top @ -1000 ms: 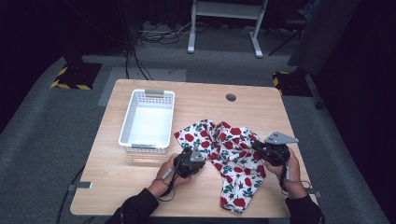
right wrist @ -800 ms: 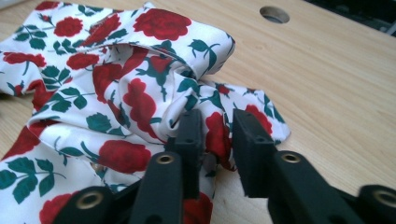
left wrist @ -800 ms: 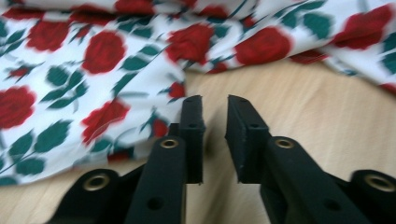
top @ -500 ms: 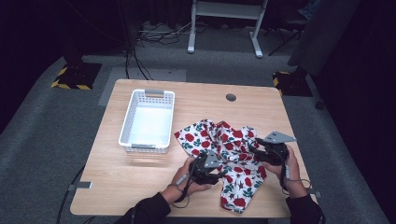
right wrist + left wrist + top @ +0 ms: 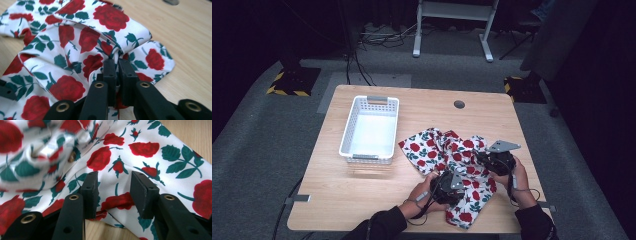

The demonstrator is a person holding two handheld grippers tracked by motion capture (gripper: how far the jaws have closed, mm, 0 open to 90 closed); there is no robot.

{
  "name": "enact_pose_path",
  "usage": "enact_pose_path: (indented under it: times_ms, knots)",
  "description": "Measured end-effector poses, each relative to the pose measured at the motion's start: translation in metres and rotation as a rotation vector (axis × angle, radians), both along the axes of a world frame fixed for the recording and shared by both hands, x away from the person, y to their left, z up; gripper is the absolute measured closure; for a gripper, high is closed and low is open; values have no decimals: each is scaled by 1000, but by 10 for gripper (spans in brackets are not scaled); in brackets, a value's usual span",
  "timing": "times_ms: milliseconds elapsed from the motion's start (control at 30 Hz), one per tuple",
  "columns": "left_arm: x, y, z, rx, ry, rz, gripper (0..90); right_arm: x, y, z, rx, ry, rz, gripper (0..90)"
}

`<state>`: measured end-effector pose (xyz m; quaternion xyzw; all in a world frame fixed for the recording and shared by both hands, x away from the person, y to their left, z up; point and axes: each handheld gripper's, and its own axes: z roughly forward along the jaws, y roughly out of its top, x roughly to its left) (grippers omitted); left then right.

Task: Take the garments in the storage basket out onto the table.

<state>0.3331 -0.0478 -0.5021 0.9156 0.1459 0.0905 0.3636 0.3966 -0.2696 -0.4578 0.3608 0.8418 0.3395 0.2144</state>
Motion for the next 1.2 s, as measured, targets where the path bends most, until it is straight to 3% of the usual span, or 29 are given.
enact_pose_path:
  times_ms: [100, 300, 633, 1200]
  knots:
    - [-6, 11, 2, 32, -29, -15, 582, 1, -3, 5, 14, -17, -32, 864]
    - [-7, 37, 4, 50, -9, -25, 581, 9, -9, 13, 32, -32, -119, 874]
    - [-13, 71, 7, 90, -23, -14, 580, 22, -15, 14, 7, -33, -189, 880]
    - [-14, 103, 8, 86, 19, 5, 581, 71, -47, 0, -98, 0, -378, 880]
